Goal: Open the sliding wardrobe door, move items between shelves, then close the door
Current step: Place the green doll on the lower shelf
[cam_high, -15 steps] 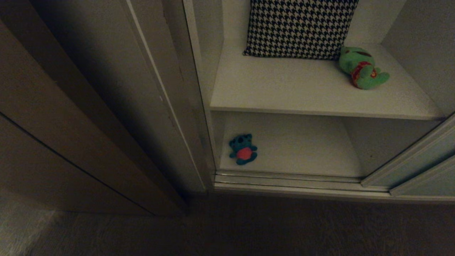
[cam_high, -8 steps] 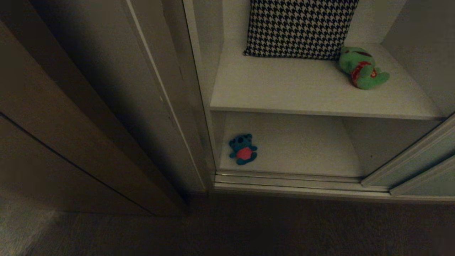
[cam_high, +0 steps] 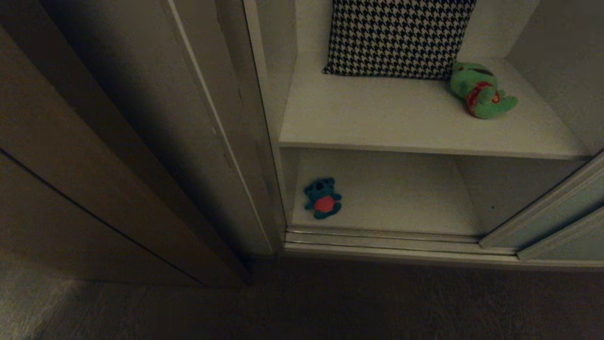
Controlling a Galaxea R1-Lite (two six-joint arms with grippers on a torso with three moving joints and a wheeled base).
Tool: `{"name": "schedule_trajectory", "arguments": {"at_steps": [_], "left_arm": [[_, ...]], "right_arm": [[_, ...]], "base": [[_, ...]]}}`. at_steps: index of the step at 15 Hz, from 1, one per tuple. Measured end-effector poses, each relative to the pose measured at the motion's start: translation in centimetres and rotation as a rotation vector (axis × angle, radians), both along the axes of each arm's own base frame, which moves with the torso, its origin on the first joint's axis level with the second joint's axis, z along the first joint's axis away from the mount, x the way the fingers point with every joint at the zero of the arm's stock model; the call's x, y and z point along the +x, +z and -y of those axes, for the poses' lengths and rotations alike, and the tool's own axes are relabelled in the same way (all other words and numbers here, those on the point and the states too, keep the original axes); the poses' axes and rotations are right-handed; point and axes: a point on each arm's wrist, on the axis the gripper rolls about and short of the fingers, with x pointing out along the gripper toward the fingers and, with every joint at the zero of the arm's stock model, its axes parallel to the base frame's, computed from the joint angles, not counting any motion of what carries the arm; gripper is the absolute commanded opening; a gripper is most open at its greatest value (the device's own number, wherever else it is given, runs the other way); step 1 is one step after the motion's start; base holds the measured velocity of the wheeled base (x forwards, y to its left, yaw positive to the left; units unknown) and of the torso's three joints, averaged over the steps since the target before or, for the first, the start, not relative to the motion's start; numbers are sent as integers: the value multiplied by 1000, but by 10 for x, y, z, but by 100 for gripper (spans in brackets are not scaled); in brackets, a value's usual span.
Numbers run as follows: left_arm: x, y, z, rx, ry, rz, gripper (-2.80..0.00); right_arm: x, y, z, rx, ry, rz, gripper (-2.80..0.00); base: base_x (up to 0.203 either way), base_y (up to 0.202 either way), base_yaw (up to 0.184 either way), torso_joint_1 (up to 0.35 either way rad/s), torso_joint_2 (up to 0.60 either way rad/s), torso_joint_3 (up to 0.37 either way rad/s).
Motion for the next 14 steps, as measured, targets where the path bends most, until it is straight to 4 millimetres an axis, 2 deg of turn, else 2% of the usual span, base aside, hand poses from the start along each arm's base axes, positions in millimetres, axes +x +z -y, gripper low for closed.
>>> {"name": "schedule_trajectory", "arguments": {"at_steps": [2, 7, 9, 13, 14], "left_arm": [[0, 0, 0, 0, 0, 0, -280], [0, 0, 0, 0, 0, 0, -280], [0, 0, 0, 0, 0, 0, -280], [0, 0, 0, 1, 0, 0, -280], [0, 0, 0, 0, 0, 0, -280]], "right_arm": [[38, 23, 0, -9, 0, -19, -280], [147, 54, 10, -49, -21, 0, -280], [183, 56, 19, -66, 4, -16, -280], [246, 47, 32, -74, 69, -31, -280], [260, 44, 35, -71, 75, -37, 0]], "base": [[0, 0, 0, 0, 0, 0], [0, 0, 0, 0, 0, 0], [0, 0, 0, 0, 0, 0], [0, 0, 0, 0, 0, 0], [0, 0, 0, 0, 0, 0]]}}
